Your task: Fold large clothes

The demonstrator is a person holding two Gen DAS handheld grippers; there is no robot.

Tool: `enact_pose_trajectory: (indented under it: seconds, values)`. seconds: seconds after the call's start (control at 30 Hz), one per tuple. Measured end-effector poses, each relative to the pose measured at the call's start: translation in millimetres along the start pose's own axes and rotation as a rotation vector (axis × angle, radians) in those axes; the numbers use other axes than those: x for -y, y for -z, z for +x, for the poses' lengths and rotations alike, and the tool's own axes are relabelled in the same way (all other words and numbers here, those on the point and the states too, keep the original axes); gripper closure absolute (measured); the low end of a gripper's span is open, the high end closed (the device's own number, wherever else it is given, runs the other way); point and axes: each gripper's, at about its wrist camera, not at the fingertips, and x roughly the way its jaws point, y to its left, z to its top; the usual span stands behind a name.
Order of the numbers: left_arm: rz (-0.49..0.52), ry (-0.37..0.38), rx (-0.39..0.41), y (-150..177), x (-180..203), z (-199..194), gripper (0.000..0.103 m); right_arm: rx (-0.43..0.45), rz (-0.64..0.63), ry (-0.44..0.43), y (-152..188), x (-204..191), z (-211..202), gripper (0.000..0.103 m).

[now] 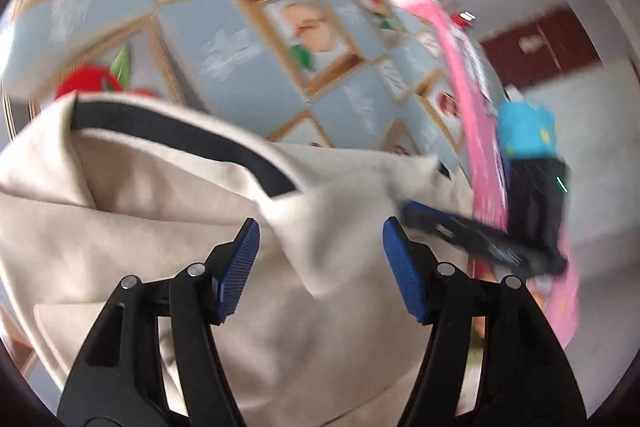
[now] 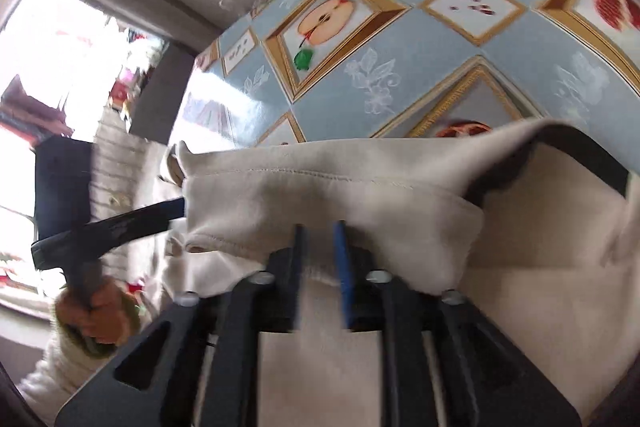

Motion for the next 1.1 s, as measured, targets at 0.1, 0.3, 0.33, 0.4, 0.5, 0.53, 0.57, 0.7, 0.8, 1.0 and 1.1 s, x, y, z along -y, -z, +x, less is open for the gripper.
enact_pose_trajectory:
  seconds: [0.1, 0.3, 0.33, 0.4, 0.5, 0.53, 0.57, 0.7, 0.8, 1.0, 1.1]
  values:
    - [-0.056, 0.013, -0.015, -4.9, -6.8, 11.4, 0.042, 0.059, 0.048, -0.001, 6.0, 9.7, -28.1, 0.052]
    - [-0.041, 0.048, 0.017, -4.8, 0.2, 6.5, 0.051, 0.021, 0.217, 0.013, 9.0, 52.5, -31.5, 0.049]
    - [-0.036, 0.056, 0.024, -3.6, 2.4, 4.1, 0.051, 0.001, 0.23, -0.004, 9.4, 55.5, -25.7, 0.049]
    - [-0.025, 0.077, 0.03, -1.2, 5.6, -1.7, 0.051, -0.025, 0.24, -0.032, 11.0, 57.7, -18.3, 0.049]
    - [-0.025, 0.101, 0.006, 2.6, 3.8, -3.5, 0.053, -0.044, 0.244, -0.058, 9.8, 58.0, -11.9, 0.053]
    - [-0.033, 0.1, -0.01, 3.1, 1.0, -0.8, 0.056, -0.054, 0.255, -0.075, 9.5, 59.0, -9.6, 0.056]
    - [-0.045, 0.097, -0.024, 3.3, -2.3, 1.7, 0.059, -0.065, 0.266, -0.089, 9.6, 59.8, -7.6, 0.059]
    - [-0.071, 0.119, -0.054, 4.6, -8.7, 7.0, 0.068, -0.093, 0.289, -0.119, 11.1, 61.3, -1.3, 0.061]
    - [-0.048, 0.115, -0.066, 5.8, -4.1, 10.8, 0.069, -0.107, 0.259, -0.117, 13.1, 56.7, -0.1, 0.069]
    - [0.312, -0.204, -0.041, 15.3, 38.7, 18.4, 0.084, -0.105, 0.006, 0.084, 13.9, 20.9, -0.1, 0.088]
    - [0.477, -0.355, -0.007, 20.5, 57.7, 28.2, 0.086, -0.095, -0.115, 0.222, 6.8, 1.0, 6.8, 0.089]
